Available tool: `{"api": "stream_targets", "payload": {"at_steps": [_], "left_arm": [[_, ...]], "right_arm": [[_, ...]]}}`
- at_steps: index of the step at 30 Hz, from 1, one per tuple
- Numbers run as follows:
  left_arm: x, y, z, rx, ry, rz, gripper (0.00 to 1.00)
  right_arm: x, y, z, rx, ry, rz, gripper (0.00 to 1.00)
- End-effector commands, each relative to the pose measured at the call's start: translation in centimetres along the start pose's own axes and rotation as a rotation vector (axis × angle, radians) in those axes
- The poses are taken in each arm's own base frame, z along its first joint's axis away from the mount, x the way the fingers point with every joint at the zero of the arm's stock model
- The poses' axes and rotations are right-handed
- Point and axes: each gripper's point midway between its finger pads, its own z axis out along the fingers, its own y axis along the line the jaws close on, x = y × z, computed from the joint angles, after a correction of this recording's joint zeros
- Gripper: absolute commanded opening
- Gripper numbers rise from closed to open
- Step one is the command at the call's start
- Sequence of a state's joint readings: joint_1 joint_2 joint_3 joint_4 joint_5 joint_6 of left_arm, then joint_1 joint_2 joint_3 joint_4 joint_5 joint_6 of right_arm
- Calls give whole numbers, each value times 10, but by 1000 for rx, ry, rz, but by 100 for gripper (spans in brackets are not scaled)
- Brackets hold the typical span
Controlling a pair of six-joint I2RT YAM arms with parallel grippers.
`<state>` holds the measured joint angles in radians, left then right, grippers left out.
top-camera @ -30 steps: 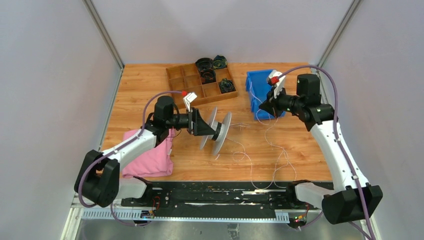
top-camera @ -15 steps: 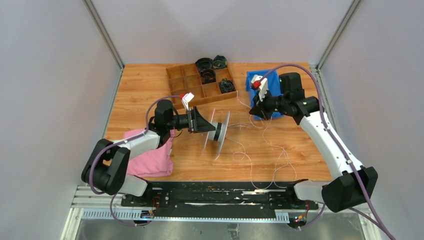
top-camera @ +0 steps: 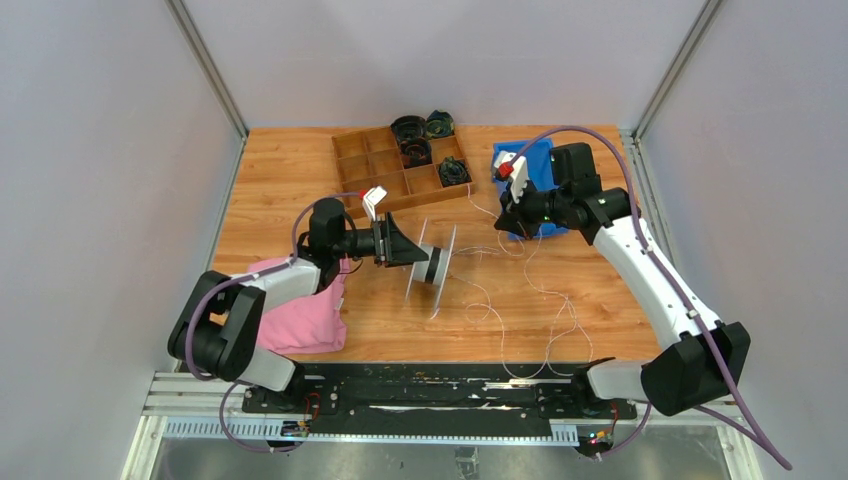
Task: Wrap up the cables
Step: Place the cable reel at the center of the board.
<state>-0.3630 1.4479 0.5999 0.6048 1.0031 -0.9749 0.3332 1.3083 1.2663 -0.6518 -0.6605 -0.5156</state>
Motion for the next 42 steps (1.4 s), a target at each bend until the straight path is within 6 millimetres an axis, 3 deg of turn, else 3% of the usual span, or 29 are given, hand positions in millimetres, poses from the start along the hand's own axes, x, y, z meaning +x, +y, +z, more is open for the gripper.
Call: {"api": "stream_targets", "payload": {"at_steps": [1, 9, 25, 32, 42], "left_arm": [[-2, 0, -1, 15, 21, 37, 42], [-3, 11, -1, -24, 50, 33, 60], [-7, 13, -6, -84, 86, 85, 100], [-8, 12, -11, -137, 103, 139, 100], [-21, 16, -24, -278, 121, 298, 82]], "right_arm": [[-10, 8, 1, -19, -15, -41, 1], [-6, 11, 4, -35, 4, -45, 1], [-7, 22, 13, -79, 17, -46, 1], [-8, 21, 12, -65, 25, -70, 1], [-13, 16, 11, -39, 60, -156, 1]]}}
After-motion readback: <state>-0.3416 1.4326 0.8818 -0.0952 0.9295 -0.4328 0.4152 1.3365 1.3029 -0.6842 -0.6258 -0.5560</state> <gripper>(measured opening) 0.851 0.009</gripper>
